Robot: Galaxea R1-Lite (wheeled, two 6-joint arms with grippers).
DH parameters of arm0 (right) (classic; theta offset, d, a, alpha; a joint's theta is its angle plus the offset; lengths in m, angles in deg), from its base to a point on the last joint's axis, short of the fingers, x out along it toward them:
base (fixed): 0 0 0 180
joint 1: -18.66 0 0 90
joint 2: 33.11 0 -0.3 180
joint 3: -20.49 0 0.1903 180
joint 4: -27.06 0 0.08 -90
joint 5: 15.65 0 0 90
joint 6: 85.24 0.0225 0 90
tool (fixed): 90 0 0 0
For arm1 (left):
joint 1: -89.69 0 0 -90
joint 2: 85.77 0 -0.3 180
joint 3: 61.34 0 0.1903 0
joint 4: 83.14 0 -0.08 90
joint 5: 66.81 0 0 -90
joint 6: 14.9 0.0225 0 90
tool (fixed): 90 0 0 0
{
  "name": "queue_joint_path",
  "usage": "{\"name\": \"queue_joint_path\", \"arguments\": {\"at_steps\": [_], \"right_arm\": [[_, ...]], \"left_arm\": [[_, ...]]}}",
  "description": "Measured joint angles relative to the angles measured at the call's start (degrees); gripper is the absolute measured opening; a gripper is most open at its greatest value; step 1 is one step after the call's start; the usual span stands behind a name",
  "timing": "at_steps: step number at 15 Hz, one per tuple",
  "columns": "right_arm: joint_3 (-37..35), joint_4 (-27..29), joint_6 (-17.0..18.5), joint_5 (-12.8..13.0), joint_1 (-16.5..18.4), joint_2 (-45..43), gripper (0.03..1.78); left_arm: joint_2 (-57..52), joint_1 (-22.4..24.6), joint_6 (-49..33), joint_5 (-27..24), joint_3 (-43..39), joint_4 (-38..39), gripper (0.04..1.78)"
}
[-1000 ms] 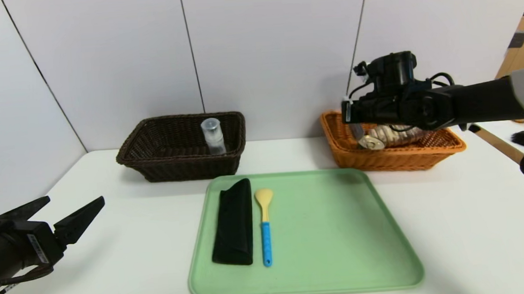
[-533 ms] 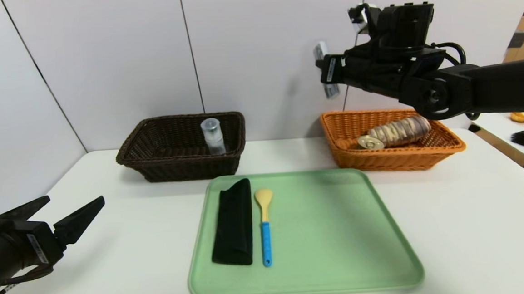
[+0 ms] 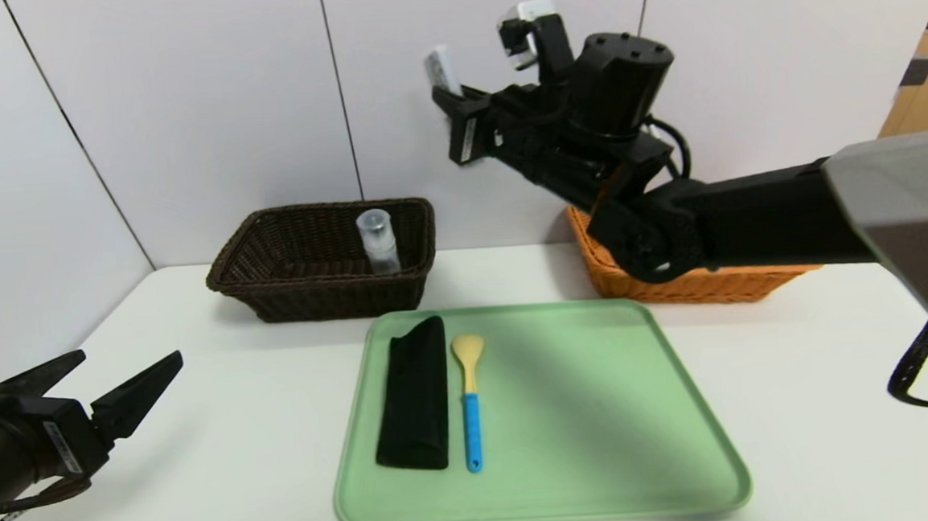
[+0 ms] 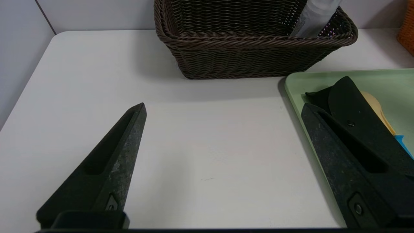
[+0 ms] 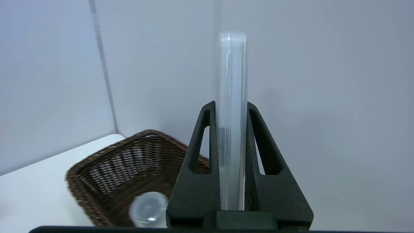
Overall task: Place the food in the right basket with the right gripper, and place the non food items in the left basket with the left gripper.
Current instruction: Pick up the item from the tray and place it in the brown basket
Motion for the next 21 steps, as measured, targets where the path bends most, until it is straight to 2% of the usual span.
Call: {"name": "queue_joint_path", "arguments": {"at_steps": [3,7,19,21], "right_arm": [[0.46,-2.1,-0.65,0.52,-2.78,4.49,0.25],[2.43,-3.23,-0.78,3.69,-4.17,9.68,0.25],[4.77,-1.29,-0.83,4.04,-4.79,14.67,0.26],[5.4,-0.91,-1.52,5.35,-4.72,14.99,0.6]], "left_arm": [[-0.05,-0.02,-0.09,0.02,0.0,-0.02,1.69],[0.0,0.02,-0.2,0.02,-0.15,-0.13,1.69],[0.77,0.02,-0.22,0.0,-0.26,-0.11,1.69],[0.9,0.02,-0.26,0.0,-0.23,-0.13,1.69]]}}
